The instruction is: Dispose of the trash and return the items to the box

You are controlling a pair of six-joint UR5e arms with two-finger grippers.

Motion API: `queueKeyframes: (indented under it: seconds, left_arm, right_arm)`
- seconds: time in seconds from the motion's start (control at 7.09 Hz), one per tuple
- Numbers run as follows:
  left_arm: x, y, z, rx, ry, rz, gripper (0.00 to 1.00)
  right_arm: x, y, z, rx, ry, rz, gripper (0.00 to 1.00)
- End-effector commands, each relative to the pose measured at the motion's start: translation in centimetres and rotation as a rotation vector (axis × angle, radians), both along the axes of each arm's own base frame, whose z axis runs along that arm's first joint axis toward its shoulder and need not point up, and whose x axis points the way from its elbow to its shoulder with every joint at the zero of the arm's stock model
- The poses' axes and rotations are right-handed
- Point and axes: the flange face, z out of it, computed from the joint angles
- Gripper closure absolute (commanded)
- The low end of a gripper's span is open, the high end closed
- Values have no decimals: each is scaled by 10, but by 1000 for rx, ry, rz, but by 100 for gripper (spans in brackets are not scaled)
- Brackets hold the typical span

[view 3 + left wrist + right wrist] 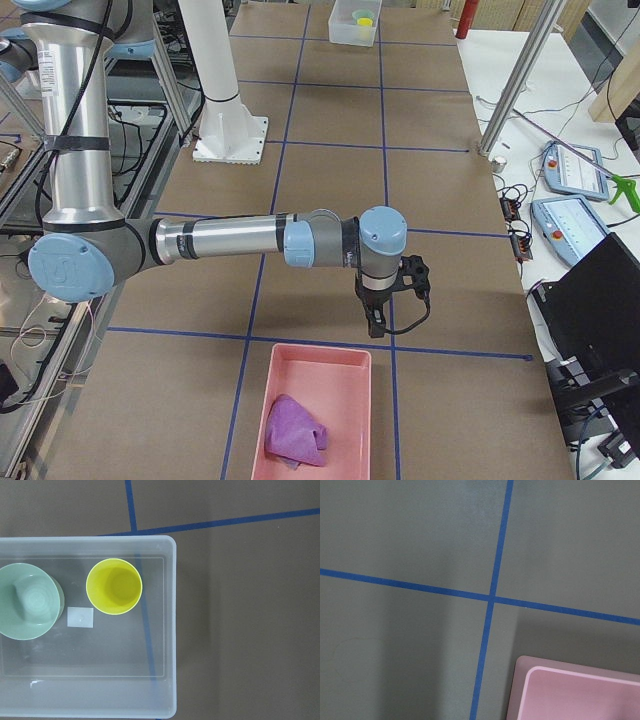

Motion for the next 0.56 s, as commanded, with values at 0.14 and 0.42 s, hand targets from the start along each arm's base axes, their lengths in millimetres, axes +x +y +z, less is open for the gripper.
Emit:
queueKeyframes:
  seconds: [0.14,0.42]
  left_arm:
    - [-1,-3,18,-34,1,-3,2]
    - [-1,-5,15,-18,-2,1,1]
  right_arm:
    - [-12,14,3,-5,1,-26,0]
    - [-13,15,1,-2,3,-27,0]
